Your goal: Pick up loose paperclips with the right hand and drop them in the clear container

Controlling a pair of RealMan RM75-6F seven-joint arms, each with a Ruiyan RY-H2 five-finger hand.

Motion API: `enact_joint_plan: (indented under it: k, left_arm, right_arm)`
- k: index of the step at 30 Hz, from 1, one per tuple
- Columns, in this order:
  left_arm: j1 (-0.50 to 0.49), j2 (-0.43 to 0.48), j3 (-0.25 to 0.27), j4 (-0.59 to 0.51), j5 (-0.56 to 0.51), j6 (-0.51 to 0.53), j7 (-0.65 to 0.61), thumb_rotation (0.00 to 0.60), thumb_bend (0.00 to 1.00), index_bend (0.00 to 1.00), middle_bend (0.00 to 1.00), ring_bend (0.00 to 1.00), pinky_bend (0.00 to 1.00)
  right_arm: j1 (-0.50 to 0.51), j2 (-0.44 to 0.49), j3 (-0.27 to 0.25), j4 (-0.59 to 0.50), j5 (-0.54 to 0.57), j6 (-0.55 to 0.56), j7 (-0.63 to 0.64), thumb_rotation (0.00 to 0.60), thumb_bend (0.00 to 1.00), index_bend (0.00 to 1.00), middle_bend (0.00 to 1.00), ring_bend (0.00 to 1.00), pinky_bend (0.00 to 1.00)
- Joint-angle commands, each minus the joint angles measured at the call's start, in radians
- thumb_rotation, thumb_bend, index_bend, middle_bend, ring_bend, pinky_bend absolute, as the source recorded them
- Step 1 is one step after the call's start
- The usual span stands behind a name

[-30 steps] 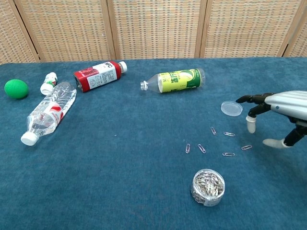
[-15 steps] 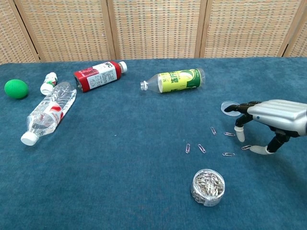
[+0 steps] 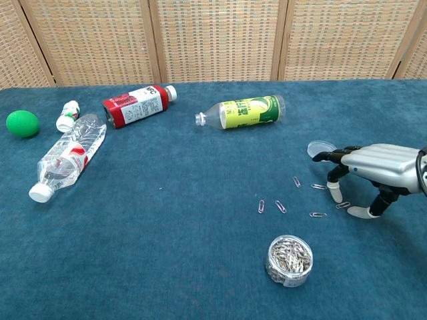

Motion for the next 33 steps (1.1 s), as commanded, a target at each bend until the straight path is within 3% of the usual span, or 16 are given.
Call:
enact_joint_plan:
  k: [1, 11, 20, 33]
  left_arm:
    - [0.000, 0.001, 0.001, -0.001, 0.001, 0.000, -0.002, 0.600, 0.00, 0.00, 0.00, 0.00, 0.00]
    - [-0.001, 0.004, 0.002, 0.000, 0.002, -0.001, -0.013, 0.600, 0.00, 0.00, 0.00, 0.00, 0.00]
    - [0.000, 0.006, 0.004, -0.002, 0.005, 0.001, -0.017, 0.600, 0.00, 0.00, 0.00, 0.00, 0.00]
    - [0.001, 0.013, 0.006, -0.005, 0.006, -0.001, -0.030, 0.600, 0.00, 0.00, 0.00, 0.00, 0.00]
  right_arm:
    - [0.003, -0.003, -0.001, 0.005, 0.009, -0.003, -0.008, 0.600, 0.35, 0.49, 0.00, 0.00, 0.00]
    - [0.013, 0.000, -0.004, -0.002, 0.042, -0.018, -0.040, 0.600, 0.35, 0.50, 0.00, 0.00, 0.00]
    - [0.025, -0.034, -0.003, 0.017, 0.053, -0.013, -0.054, 0.600, 0.42, 0.57, 0.00, 0.00, 0.00]
    - [0.021, -0.053, -0.005, 0.027, 0.031, 0.037, -0.032, 0.600, 0.42, 0.61, 0.04, 0.00, 0.00]
